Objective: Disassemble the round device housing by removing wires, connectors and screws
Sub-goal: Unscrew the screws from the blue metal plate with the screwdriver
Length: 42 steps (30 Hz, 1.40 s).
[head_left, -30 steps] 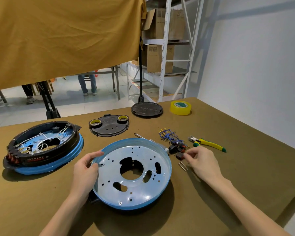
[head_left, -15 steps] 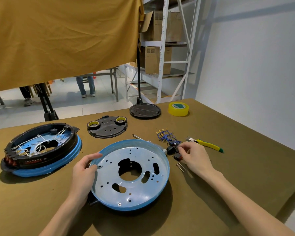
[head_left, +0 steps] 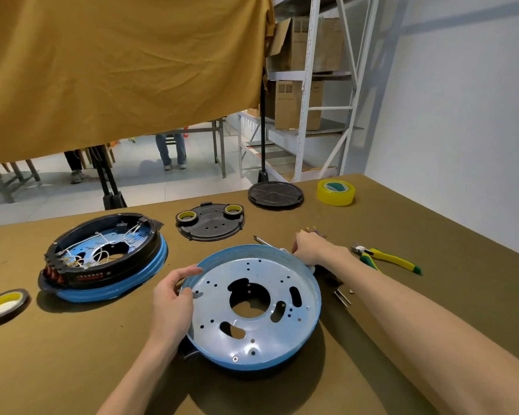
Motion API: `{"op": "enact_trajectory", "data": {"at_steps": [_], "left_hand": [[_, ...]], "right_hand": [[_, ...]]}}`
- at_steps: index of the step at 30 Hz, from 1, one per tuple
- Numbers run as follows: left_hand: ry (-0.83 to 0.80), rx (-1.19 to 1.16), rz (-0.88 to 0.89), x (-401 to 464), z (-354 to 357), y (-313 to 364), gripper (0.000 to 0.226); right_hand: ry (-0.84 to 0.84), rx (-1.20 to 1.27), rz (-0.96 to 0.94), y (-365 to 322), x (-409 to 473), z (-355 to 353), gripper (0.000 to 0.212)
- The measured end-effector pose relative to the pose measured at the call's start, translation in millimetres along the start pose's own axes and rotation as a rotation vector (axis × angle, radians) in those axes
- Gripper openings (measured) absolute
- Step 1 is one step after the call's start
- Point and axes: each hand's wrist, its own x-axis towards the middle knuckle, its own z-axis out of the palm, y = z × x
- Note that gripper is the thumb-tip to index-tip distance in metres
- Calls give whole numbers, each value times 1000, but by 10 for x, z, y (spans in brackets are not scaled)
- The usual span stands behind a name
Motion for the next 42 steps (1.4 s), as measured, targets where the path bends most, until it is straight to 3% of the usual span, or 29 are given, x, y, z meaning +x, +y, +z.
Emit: {"op": "enact_trajectory", "data": {"at_steps": [5, 12, 15, 17, 19, 22, 24, 26, 29, 33, 37, 42], "left_hand": [[13, 14, -6, -36, -5, 45, 52], [162, -8, -23, -176, 134, 95, 51], [280, 28, 31, -273, 189, 111, 53], [331, 104, 160, -366, 191, 153, 51], [239, 162, 373, -448, 149, 181, 42], [-224, 379, 586, -528, 29, 199, 12], [-428, 575, 708, -511, -53, 168, 36], [-531, 669, 716, -502, -89, 200, 53], [-531, 818, 882, -522, 1, 213, 47], [-479, 793, 980, -502, 76, 222, 31], [-371, 633, 908, -406, 1, 323, 31], [-270, 395, 765, -269, -37, 486, 25]], "right_hand": [[7, 44, -48, 28, -123, -16, 57], [429, 446, -94, -188, -678, 72, 29], [499, 365, -155, -281, -930, 217, 25], [545, 262, -162, -309, -1022, 338, 24], [583, 188, -175, -316, -1034, 418, 23], [558, 140, -204, -289, -926, 406, 23], [533, 163, -242, -253, -833, 360, 23], [526, 152, -291, -226, -765, 305, 24], [556, 172, -373, -195, -714, 230, 24], [591, 514, -455, -204, -793, 220, 18], [666, 636, -502, -174, -974, 289, 16], [942, 780, -515, -274, -1074, 101, 20]]}}
